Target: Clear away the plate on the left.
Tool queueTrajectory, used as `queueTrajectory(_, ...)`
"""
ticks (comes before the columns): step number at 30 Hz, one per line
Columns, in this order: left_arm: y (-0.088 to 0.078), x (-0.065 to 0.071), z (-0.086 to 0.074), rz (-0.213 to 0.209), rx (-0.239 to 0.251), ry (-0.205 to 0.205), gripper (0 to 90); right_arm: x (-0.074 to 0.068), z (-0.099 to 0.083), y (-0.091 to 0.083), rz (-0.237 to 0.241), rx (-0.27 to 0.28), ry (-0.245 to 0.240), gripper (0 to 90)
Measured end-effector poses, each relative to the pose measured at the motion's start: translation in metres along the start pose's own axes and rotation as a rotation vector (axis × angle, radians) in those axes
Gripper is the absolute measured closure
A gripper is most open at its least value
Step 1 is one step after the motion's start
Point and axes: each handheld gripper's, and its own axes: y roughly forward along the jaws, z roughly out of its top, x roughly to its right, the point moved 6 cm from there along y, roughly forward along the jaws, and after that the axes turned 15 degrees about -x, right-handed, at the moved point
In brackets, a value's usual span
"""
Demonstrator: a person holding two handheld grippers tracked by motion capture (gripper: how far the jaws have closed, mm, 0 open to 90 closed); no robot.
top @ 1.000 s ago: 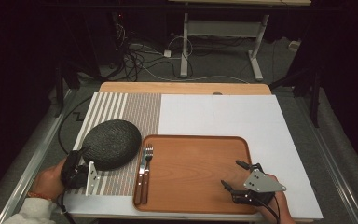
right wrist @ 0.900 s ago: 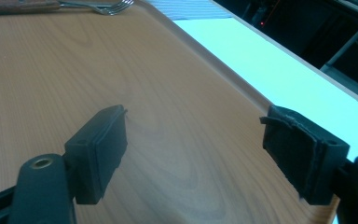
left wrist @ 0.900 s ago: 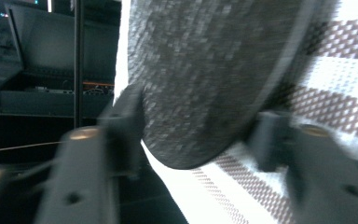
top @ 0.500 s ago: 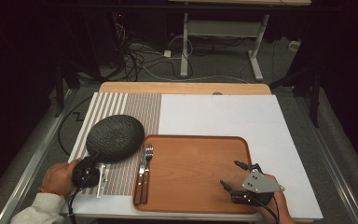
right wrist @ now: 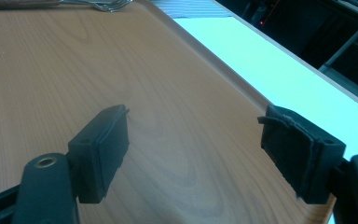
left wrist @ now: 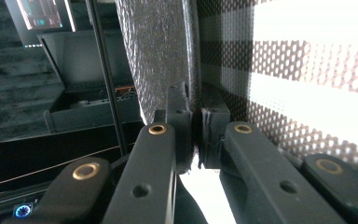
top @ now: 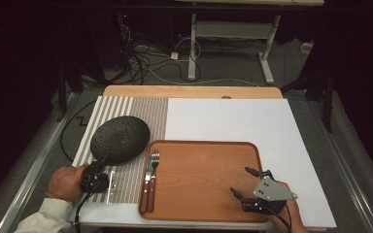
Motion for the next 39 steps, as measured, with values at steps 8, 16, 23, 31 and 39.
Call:
queueTrajectory(8, -0.010, -0.011, 0.008, 0.052, 0.029, -0.013, 83.4, 0.000, 0.000, 0.000, -0.002, -0.001, -0.001, 23.5)
queueTrajectory(16, -0.021, -0.022, 0.023, 0.078, 0.060, -0.018, 83.4, 0.001, 0.000, -0.001, -0.005, 0.003, 0.000, 23.5)
queueTrajectory(23, -0.034, -0.028, 0.042, 0.103, 0.110, -0.007, 83.4, 0.001, -0.001, -0.001, -0.008, 0.001, 0.003, 23.5)
queueTrajectory(31, -0.053, -0.035, 0.066, 0.119, 0.184, -0.004, 83.4, 0.003, -0.001, -0.002, -0.009, 0.005, 0.012, 23.5)
queueTrajectory(39, -0.069, -0.039, 0.089, 0.141, 0.248, 0.015, 83.5, 0.004, -0.002, -0.003, -0.015, 0.007, 0.013, 23.5)
